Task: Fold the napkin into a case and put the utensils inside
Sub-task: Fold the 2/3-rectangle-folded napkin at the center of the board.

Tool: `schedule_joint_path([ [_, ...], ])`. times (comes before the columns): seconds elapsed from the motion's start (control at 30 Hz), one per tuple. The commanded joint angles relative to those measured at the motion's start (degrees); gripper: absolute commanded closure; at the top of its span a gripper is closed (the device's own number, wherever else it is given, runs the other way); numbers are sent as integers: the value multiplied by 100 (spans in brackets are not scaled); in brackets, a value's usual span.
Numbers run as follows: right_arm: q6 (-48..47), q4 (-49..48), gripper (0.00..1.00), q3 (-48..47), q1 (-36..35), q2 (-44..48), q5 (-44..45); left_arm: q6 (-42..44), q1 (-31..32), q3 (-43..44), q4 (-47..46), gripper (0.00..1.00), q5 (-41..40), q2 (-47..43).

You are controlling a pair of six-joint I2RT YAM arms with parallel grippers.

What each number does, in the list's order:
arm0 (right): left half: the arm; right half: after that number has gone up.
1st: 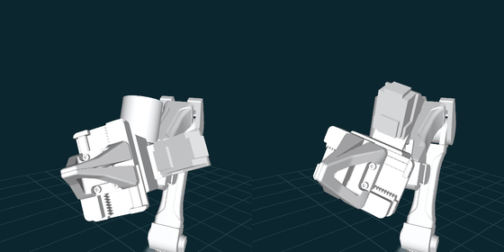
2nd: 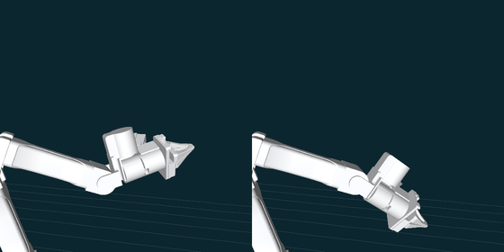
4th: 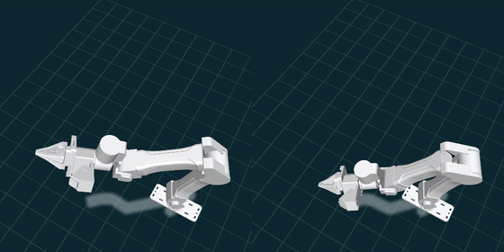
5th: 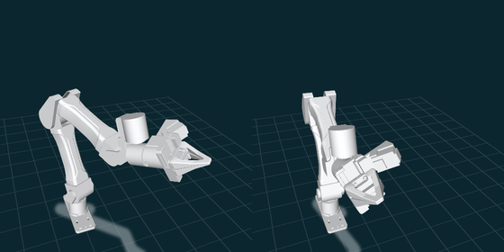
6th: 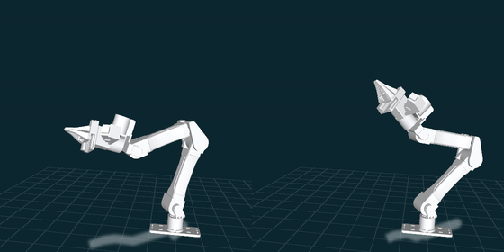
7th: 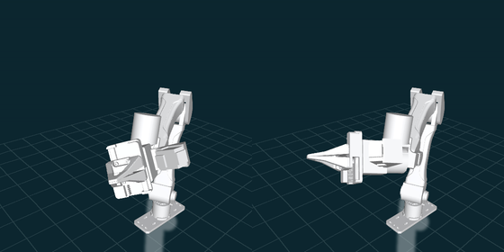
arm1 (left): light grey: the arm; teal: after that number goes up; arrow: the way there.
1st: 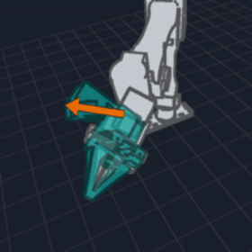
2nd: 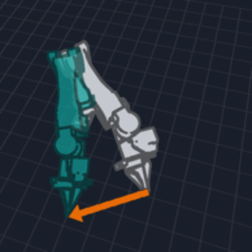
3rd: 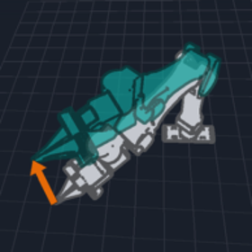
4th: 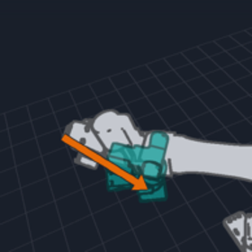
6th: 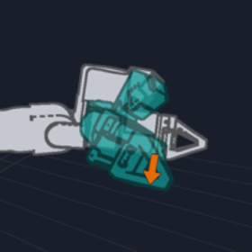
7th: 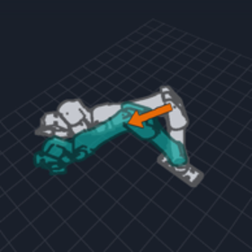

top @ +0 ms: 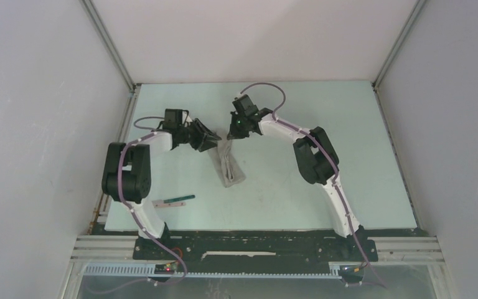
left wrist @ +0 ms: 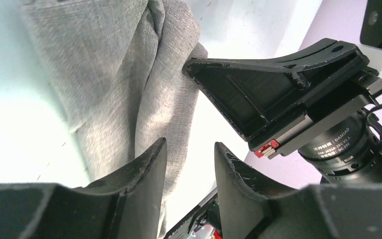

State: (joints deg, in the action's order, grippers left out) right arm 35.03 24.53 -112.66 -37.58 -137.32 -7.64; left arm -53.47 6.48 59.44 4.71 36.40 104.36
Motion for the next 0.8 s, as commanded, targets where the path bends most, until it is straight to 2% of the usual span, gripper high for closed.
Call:
schedule_joint_path([
  [0.0,30,-467,100,185,-97,748,-221,348,-278,-338,337,54,-65,-766],
  [0.23,112,-495,100,46,-269,661,-239,493,-861,-927,300,53,-27,-1073],
  [0.37,220,-434,98,-125,-394,522,-210,507,-952,-1020,301,52,-35,-1134],
  [0.43,267,-391,91,-212,-458,461,-197,497,-964,-1022,292,52,-49,-1145],
  [0.5,230,-220,73,-442,-515,364,-238,472,-965,-1006,287,51,-62,-1114],
  [0.57,112,-6,59,-699,-558,285,-354,430,-970,-1016,251,51,-54,-1065],
  [0.67,-77,315,47,-914,-538,338,-636,295,-965,-1072,89,50,-63,-1011],
  [0.77,-114,282,39,-337,-391,838,-680,269,-964,-1037,51,49,-76,-976],
])
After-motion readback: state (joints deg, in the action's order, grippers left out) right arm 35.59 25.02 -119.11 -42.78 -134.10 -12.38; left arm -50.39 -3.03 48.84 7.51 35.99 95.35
